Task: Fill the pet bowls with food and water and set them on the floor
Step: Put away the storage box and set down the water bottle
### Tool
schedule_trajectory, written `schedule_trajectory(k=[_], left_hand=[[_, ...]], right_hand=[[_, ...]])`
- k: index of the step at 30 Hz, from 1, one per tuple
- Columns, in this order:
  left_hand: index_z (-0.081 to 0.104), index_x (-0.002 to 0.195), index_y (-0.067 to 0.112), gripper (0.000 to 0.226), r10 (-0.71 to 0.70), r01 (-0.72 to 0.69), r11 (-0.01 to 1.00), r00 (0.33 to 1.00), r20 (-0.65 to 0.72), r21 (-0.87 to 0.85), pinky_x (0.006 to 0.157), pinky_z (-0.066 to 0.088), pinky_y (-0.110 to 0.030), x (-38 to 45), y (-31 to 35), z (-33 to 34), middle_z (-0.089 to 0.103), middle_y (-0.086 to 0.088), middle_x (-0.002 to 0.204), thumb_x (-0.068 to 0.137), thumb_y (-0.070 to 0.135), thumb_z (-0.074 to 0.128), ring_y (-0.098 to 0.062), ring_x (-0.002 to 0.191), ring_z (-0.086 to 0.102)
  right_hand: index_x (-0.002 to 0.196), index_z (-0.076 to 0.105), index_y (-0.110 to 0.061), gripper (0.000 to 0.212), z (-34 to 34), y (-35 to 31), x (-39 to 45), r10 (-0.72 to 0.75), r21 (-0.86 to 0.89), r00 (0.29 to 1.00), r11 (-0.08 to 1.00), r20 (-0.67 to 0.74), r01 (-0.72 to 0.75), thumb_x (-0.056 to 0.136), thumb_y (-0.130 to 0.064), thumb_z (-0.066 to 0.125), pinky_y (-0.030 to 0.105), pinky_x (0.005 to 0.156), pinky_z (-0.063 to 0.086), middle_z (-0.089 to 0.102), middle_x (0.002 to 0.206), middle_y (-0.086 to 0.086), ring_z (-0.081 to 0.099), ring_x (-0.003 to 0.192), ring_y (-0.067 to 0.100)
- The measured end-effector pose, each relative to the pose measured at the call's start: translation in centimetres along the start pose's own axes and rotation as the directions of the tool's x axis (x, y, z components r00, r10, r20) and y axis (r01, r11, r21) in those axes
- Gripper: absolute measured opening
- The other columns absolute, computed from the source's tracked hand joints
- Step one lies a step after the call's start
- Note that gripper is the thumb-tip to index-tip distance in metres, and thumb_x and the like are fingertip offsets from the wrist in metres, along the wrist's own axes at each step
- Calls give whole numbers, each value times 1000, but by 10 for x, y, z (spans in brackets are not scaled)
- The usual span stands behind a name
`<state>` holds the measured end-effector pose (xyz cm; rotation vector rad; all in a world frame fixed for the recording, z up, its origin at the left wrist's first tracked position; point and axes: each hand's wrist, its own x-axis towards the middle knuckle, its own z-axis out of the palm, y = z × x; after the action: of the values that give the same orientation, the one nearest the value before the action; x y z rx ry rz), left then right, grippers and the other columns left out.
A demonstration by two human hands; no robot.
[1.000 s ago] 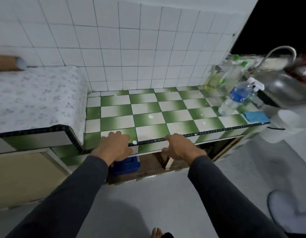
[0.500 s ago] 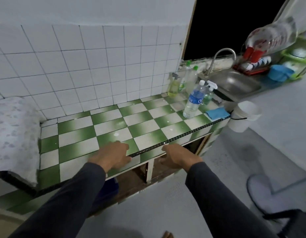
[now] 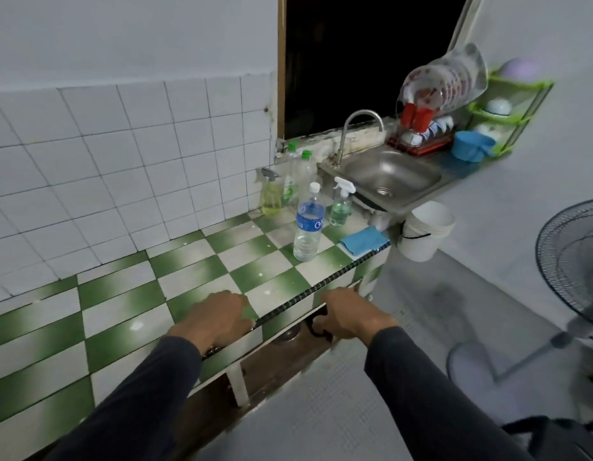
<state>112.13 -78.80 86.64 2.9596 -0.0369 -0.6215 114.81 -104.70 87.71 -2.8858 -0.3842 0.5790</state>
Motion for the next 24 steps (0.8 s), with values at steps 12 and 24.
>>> schedule_trajectory(k=[12,24], left_hand=[[45,151,33,59,31,-28,999,997,-78,38,105,48,-44,98,57,-35,50,-5,147,99,60,51,-29,133,50],[44,153,33,70,61,-56,996,995,-76,63,109,43,-50,214,57,-59,47,-7,151,95,72,47,-30,137,46]], right_hand=[[137,52,-19,52,-40,77,70,71,-26,996,997,-48,-73,94,-46,60,46,100,50,55,138,10,54,124,31],[141,49,-19,57,-88,98,179,29,-32,994,999,-108,-33,94,-51,57,47,100,48,53,136,13,51,123,34]])
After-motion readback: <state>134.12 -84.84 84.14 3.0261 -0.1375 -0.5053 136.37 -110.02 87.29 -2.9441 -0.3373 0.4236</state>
